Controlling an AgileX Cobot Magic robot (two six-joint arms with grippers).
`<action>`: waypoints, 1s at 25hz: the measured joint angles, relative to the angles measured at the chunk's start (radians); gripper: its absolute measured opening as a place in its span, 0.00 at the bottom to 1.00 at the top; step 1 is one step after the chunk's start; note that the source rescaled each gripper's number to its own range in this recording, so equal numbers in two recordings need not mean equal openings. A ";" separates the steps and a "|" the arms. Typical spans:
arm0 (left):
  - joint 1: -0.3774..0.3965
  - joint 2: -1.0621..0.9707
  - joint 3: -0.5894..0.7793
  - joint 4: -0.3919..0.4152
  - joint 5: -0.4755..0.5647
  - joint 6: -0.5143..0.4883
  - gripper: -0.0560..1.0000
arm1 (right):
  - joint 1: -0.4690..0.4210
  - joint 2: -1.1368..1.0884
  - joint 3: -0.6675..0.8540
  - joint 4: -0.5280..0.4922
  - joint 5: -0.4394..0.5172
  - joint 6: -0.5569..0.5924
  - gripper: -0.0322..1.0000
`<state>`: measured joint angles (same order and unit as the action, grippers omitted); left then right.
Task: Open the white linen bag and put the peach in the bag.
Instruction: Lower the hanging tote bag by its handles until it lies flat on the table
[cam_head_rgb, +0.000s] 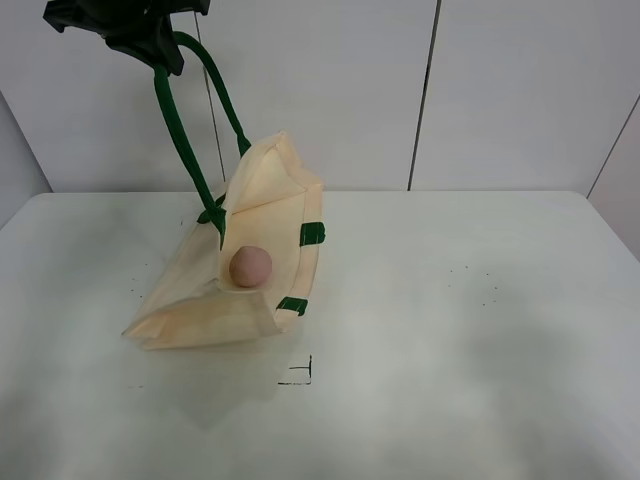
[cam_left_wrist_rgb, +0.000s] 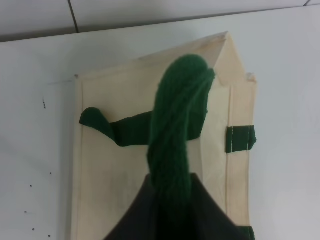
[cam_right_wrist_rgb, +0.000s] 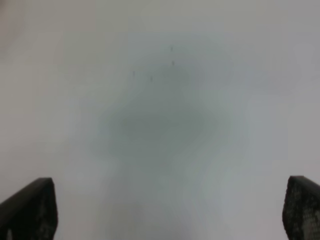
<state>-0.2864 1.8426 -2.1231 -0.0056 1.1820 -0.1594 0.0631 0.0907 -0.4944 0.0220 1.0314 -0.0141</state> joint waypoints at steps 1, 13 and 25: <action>0.000 0.000 0.000 0.000 0.000 0.000 0.05 | 0.000 -0.029 0.000 0.000 0.000 0.000 1.00; 0.000 0.028 0.009 -0.012 -0.005 0.000 0.05 | 0.000 -0.094 0.002 -0.002 0.000 0.000 1.00; -0.010 0.311 0.101 -0.153 -0.087 0.034 0.06 | 0.000 -0.094 0.002 -0.002 0.000 0.000 1.00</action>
<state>-0.2969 2.1537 -2.0226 -0.1581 1.0948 -0.1251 0.0631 -0.0032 -0.4925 0.0205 1.0314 -0.0141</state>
